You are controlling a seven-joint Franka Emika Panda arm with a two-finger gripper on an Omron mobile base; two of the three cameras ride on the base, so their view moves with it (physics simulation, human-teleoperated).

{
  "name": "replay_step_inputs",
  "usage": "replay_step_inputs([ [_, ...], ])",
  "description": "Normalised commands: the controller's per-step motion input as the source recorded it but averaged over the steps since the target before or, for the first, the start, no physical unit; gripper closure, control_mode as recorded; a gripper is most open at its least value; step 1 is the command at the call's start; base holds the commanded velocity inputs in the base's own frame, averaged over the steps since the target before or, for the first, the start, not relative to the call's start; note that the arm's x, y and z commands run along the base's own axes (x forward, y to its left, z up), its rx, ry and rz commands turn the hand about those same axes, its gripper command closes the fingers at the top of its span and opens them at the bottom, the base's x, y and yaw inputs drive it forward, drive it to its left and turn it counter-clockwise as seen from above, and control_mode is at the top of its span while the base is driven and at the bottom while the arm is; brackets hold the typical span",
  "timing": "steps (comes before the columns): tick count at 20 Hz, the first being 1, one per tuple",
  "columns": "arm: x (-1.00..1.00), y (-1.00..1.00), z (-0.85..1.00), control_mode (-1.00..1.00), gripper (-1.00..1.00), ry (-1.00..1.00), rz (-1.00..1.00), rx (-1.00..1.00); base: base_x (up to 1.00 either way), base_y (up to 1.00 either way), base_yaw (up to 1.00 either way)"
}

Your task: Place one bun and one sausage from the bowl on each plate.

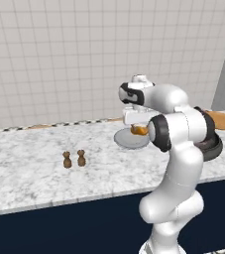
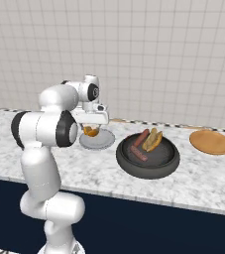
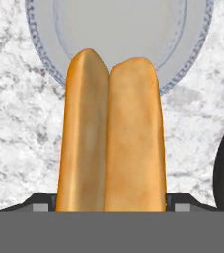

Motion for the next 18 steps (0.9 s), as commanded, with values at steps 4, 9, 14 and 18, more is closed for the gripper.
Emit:
replay_step_inputs([
  [4, 0.26, 0.19, -0.52, -1.0, 1.0, -0.19, 0.07, 0.0, 0.0, 0.0, 0.0],
  [9, 0.51, 0.17, -0.65, -1.0, 1.0, -0.24, 0.08, 0.01, 0.0, 0.0, 0.0],
  [14, 0.64, 0.18, -0.45, -1.0, 1.0, -0.07, 0.02, 0.06, 0.0, 0.0, 0.0],
  [18, 0.09, 0.27, -0.36, -1.0, 1.0, -0.02, 0.0, 0.0, 0.0, 0.0, 0.0],
])
